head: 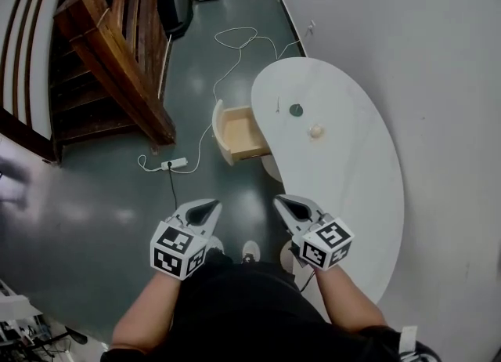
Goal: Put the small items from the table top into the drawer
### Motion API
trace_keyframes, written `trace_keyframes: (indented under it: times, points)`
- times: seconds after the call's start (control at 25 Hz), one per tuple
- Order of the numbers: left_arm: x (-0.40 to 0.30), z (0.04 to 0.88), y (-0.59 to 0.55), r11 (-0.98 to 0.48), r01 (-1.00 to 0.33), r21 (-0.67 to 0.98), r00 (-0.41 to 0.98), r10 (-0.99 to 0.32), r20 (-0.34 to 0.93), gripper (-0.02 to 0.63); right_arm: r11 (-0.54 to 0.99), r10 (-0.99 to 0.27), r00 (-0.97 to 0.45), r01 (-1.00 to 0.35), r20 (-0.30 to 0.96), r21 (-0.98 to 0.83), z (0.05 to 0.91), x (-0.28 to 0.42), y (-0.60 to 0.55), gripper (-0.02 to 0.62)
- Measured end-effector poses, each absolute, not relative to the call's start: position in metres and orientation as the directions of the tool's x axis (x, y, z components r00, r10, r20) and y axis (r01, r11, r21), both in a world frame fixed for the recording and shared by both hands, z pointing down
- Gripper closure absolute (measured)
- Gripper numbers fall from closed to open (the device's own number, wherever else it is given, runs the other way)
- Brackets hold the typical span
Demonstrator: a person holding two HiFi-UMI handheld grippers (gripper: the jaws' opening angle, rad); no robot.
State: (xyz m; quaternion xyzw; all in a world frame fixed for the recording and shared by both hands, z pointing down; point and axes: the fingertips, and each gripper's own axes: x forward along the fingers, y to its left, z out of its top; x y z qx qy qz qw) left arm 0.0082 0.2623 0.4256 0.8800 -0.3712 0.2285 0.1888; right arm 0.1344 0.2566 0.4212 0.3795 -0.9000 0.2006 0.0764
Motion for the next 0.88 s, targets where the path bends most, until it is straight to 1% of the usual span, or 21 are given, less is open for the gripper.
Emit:
trace_keyframes:
  times: [0.2,0.44,0.88]
  points:
    - [0.007,0.438,0.236,-0.651,-0.738,0.178,0.62,-0.552,0.557,0.592,0.61,-0.657,-0.69,-0.723,0.304,-0.324,0.435,0.136,0.237,0.597]
    - [0.01,0.452,0.178,-0.672,-0.712,0.203,0.652,-0.527,0.545,0.592,0.594,-0.67,-0.661,-0.75,0.338,-0.289,0.443,0.135,0.191,0.597]
    - [-0.015,0.43,0.042,-0.728,-0.66,0.185,0.698,-0.502,0.51,0.592,0.536,-0.733,-0.583,-0.812,0.35,-0.229,0.415,0.112,0.063,0.597]
